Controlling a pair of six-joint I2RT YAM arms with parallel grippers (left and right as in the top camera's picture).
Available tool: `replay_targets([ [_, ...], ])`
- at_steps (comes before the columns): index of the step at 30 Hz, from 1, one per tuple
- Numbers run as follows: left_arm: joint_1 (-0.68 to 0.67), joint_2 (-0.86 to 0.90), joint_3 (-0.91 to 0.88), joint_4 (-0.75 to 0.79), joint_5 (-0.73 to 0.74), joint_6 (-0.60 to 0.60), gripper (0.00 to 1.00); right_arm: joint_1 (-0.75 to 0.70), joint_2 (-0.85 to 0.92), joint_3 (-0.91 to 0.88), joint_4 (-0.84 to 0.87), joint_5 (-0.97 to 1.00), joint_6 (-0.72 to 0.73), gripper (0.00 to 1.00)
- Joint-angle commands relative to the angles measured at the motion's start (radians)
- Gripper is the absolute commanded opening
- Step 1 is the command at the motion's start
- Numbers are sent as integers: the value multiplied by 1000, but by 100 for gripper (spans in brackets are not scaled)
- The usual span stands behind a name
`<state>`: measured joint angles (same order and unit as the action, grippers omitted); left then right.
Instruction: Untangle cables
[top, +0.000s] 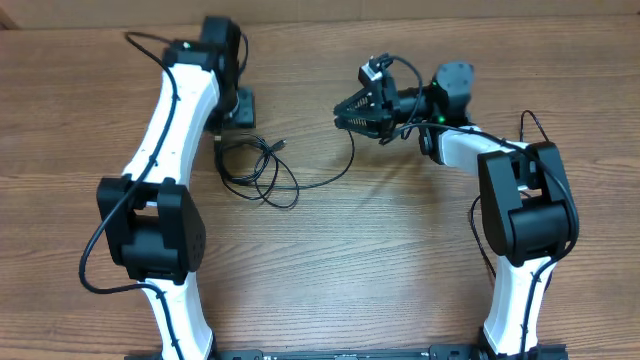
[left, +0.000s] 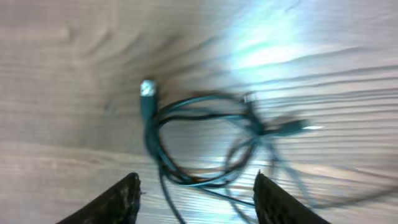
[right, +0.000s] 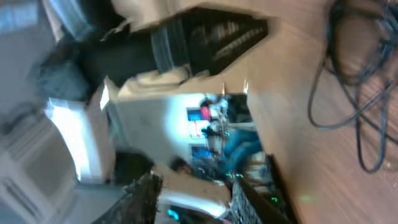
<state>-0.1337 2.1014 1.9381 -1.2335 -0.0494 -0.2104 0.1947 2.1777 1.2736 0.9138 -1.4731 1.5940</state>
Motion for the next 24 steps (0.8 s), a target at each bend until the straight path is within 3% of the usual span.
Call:
replay_targets([
  [1,19,-8,53,-49,92,11,61,1,-23,2,-247,154,-389,37],
  [6,72,-2,25,-128,125,38,56,15,-23,2,-646,281,-775,27],
  [9,139,5,8,-143,255,98,58,24,-35,4,-817,363,-892,25],
  [13,231,5,-26,-126,315,109,59,25,-74,51,-1068,423,-1019,26],
  [18,275,5,-140,-23,315,171,59,75,-98,220,-1558,670,-1270,32],
  [21,273,5,-241,87,301,192,59,129,-98,276,-1695,775,-1324,34],
  [24,267,5,-343,207,302,215,59,185,-98,282,-1722,785,-1334,34],
])
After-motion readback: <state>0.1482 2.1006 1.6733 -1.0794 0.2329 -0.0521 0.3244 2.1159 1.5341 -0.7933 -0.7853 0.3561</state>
